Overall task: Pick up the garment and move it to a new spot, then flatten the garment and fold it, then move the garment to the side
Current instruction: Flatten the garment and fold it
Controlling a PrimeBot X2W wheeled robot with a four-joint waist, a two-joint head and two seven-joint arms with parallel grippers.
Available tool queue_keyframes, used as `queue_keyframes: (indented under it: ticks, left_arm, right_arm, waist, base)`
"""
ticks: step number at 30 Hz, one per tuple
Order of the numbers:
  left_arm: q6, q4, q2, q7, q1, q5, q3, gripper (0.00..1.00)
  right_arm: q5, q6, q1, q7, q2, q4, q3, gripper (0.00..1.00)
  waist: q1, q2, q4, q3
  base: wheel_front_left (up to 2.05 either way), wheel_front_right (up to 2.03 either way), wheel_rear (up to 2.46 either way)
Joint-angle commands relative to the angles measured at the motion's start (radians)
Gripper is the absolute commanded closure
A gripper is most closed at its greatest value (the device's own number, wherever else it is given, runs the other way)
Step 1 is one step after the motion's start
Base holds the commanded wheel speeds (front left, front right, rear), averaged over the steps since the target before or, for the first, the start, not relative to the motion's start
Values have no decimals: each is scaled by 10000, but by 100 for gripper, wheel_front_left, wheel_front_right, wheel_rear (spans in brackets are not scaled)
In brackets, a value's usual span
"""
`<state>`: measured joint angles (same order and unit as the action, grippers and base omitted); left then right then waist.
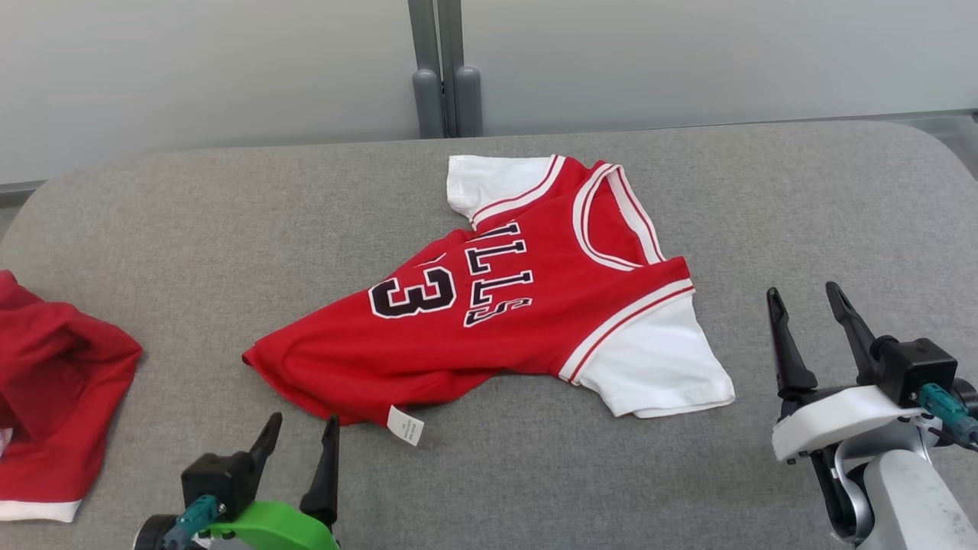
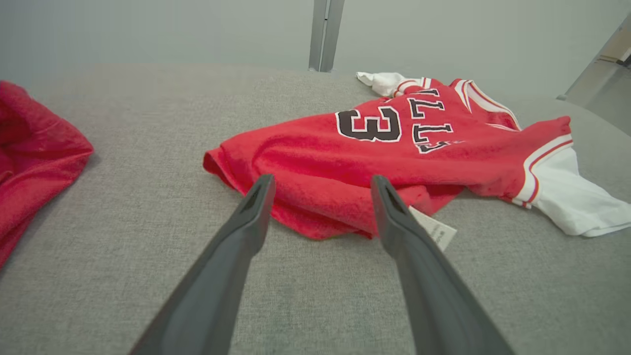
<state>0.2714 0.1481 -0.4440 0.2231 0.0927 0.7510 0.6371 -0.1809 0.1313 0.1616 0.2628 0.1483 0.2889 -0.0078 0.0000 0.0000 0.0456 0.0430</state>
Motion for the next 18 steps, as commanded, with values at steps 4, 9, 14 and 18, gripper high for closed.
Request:
queue_keyframes:
  ticks: [4,9,14,18]
  left_arm:
    - [-378,715,400,-160,366,-237,561,0]
    - [-478,1939,1017,-268,771,-231,825,0]
    - [-695,3190,1426,-238,1282,-251,951,0]
    - [-724,3943,1735,69,1625,-171,700,0]
  right_arm:
    - [-14,-10,224,27,160,74,76,0]
    - [-66,-10,375,27,172,128,186,0]
    - [-70,-10,526,27,181,192,312,0]
    - [-101,-10,539,27,227,203,276,0]
  waist:
    - [0,0,-161,89]
    - [0,0,-417,222]
    - [0,0,-734,391]
    - [0,0,-929,469]
  base:
    - [0,0,0]
    - [0,0,0]
    - [0,0,0]
    - [0,0,0]
